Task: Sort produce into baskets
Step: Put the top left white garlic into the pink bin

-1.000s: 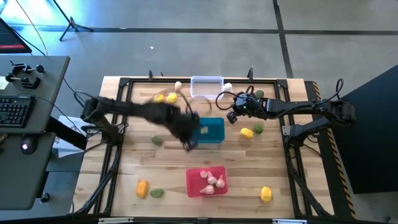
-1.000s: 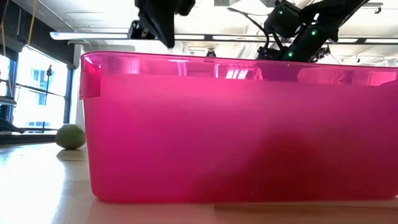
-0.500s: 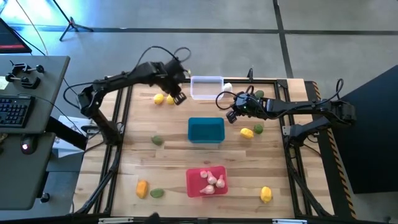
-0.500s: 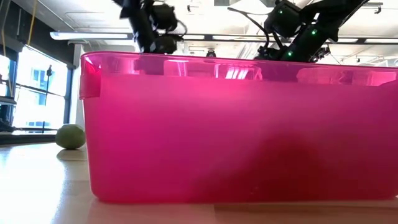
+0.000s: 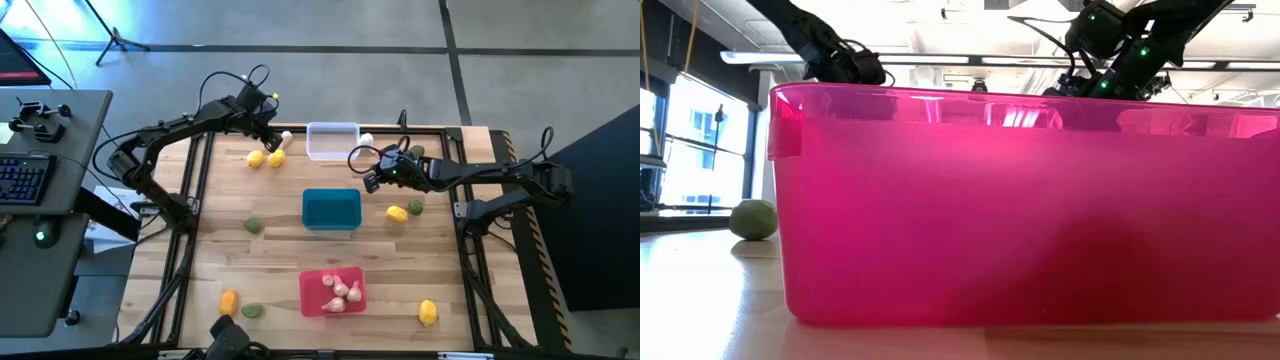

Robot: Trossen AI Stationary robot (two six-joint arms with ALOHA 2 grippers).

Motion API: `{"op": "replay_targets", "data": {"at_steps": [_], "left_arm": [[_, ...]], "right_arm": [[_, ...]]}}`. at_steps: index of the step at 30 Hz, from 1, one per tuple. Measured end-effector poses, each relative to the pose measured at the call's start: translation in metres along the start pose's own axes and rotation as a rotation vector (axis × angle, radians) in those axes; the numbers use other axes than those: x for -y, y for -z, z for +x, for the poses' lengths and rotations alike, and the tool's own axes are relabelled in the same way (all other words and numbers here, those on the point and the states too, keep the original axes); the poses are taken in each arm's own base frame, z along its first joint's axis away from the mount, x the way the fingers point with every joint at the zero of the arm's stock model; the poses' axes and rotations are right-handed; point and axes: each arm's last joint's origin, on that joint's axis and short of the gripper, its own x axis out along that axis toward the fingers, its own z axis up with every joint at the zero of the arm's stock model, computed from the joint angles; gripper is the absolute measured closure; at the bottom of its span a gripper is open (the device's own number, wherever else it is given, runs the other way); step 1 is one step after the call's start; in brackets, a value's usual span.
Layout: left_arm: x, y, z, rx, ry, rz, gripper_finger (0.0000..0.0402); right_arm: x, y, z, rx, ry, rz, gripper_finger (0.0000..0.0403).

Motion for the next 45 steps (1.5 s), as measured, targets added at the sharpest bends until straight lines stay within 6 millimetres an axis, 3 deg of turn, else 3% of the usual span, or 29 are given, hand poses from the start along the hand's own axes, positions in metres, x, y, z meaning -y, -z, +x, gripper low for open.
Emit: {"op": "replay_targets", "data": {"at_steps": [6,10,16,26,36,40,45], "left_arm": [[0.000,0.014,0.015,0.008,-0.031,-0.108,0.0294],[-0.004,0.010,0.025,0.083,-0.057,-0.162,0.0251],[-0.015,0.014,0.054,0.042,-0.062,-0.200,0.0229],[-0.022,0.015,0.088,-0.040,-0.072,-0.204,0.0229],[-0.032,0.023,0.108,-0.079,-0.118,-0.223,0.0234],[-0.036,0.022,0.113,-0.057,-0.129,-0.214,0.0262],[-0.038,0.022,0.117,-0.053,-0.150,-0.136,0.0332]], "right_arm": [[0.000,0.000,0.000,-0.003,-0.011,-0.031,0.0403],[-0.002,-0.002,0.000,0.014,-0.032,-0.075,0.0403],[-0.003,-0.003,0.000,0.026,-0.045,-0.090,0.0403],[-0.004,-0.005,0.000,0.047,-0.049,-0.040,0.0403],[-0.004,-0.006,0.000,0.062,-0.034,-0.033,0.0403],[-0.004,-0.006,0.000,0.063,-0.031,-0.033,0.0403],[-0.003,-0.006,0.000,0.069,-0.019,-0.033,0.0403]]}}
